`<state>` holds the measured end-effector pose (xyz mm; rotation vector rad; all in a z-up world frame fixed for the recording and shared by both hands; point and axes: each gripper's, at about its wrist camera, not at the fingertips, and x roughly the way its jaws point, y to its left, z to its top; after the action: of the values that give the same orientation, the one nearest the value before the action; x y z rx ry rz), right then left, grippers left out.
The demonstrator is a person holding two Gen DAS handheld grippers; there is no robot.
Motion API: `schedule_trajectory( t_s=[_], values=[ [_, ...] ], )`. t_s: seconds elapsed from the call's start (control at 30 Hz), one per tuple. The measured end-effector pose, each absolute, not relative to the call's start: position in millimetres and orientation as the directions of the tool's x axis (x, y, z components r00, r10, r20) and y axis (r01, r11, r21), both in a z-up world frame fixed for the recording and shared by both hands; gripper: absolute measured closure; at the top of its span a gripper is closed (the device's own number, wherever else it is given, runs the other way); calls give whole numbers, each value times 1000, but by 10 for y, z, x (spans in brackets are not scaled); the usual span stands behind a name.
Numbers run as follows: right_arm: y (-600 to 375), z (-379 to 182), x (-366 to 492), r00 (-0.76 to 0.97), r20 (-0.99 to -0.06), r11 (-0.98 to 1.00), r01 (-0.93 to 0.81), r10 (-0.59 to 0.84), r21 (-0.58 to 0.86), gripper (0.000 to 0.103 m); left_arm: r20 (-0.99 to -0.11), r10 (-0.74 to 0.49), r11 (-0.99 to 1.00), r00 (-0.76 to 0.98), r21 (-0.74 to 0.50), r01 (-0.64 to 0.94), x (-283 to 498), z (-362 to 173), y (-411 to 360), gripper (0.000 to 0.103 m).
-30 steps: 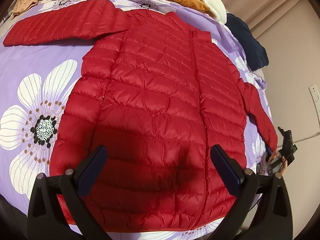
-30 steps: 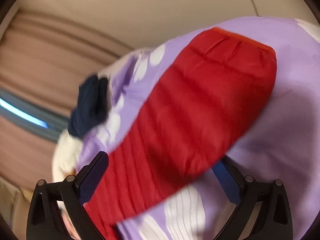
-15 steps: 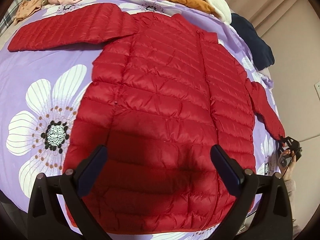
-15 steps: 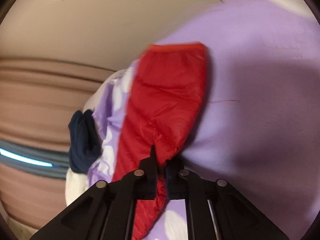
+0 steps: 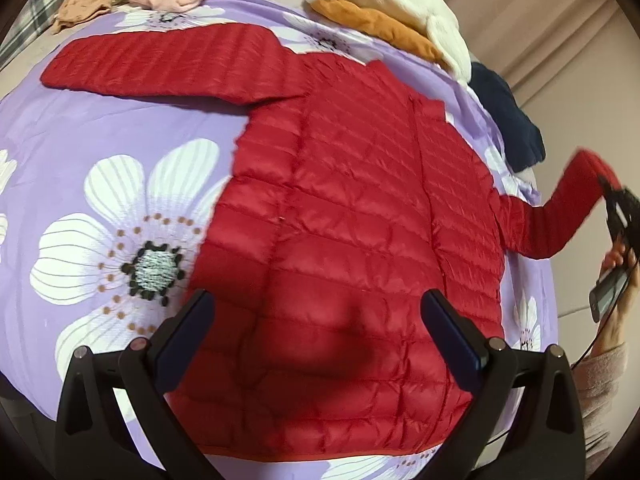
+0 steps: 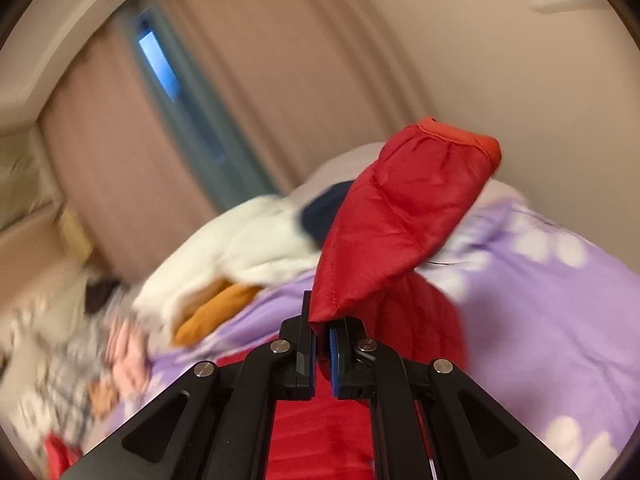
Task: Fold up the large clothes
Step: 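Grasp the red jacket's sleeve cuff with the right gripper and lift it, then fold the held sleeve across the jacket body with the right gripper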
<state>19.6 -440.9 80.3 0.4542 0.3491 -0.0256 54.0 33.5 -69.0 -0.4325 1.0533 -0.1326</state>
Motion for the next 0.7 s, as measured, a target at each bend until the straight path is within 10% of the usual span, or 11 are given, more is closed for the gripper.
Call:
schedule_trajectory(
  t_s=[0.53, 0.7],
  values=[
    [-1953, -670, 1123, 675, -730, 921, -342, 102, -188, 96, -820, -250, 871, 515, -422, -250, 501, -857, 1032, 0],
    [-2085, -487, 1106, 596, -782, 919, -386, 180, -82, 68, -804, -262, 836, 534, -466, -291, 546, -904, 1240, 0]
  ],
)
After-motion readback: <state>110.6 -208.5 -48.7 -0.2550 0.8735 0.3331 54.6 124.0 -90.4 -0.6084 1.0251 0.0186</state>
